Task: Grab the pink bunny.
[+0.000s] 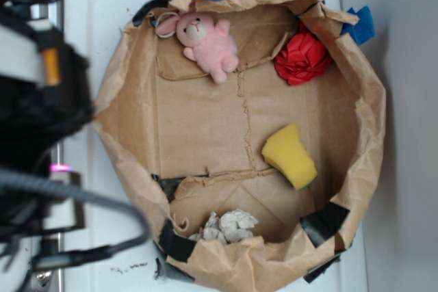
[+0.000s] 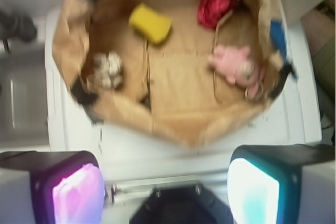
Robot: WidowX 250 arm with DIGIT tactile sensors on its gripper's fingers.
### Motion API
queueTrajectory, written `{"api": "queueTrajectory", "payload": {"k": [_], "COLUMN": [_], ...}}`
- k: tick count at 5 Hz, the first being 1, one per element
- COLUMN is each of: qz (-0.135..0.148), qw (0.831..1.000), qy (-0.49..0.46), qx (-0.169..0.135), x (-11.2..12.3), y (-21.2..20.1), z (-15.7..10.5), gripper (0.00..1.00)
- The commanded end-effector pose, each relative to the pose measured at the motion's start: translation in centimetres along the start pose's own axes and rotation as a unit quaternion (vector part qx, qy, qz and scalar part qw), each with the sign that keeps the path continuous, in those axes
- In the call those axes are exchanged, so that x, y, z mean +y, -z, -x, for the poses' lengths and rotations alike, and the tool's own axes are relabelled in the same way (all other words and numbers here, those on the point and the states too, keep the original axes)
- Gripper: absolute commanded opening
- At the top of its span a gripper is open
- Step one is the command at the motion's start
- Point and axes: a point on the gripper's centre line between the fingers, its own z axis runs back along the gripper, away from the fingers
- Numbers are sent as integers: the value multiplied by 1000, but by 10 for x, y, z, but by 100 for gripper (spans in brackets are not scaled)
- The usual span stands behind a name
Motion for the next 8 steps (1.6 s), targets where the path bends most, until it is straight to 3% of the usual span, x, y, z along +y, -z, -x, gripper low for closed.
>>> {"api": "queueTrajectory", "payload": {"k": [1, 2, 3, 4, 5, 6, 8], "qz": [25, 27, 29, 14, 30, 72, 72], "qw": [986, 958, 943, 927, 928, 933, 933], "qy": [162, 284, 331, 372, 370, 350, 350], "qx": [4, 14, 16, 32, 42, 37, 37], "x": [10, 15, 32, 46, 58, 65, 65], "y": [22, 42, 58, 85, 95, 86, 86], "z": [-42, -38, -36, -43, -54, -58, -58], "gripper": [100, 100, 100, 100, 100, 100, 100]}}
